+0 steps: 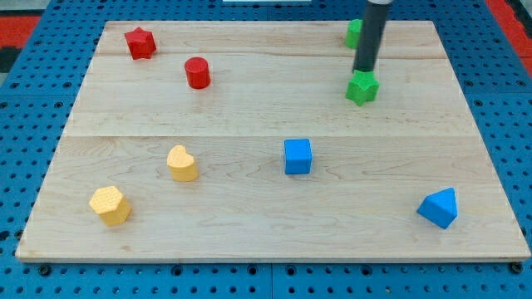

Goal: Place the green star diagonal to blue cube

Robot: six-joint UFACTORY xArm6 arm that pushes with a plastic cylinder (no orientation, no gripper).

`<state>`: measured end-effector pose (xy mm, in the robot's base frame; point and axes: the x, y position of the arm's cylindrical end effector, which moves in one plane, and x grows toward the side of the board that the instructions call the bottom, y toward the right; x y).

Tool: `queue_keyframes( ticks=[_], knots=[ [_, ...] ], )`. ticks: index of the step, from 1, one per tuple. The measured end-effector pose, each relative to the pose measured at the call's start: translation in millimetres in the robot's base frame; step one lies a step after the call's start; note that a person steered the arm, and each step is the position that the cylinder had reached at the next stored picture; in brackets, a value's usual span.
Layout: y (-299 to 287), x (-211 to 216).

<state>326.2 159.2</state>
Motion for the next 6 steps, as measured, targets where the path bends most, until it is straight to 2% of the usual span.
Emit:
queue_keyframes(
  ticks=[1, 3, 4, 5, 6],
  knots=[
    [29.0, 5.5],
    [-35.2, -6.2],
    [-53.0, 6.4],
    [-51.4, 30.7],
    [-20.8, 37.2]
  ],
)
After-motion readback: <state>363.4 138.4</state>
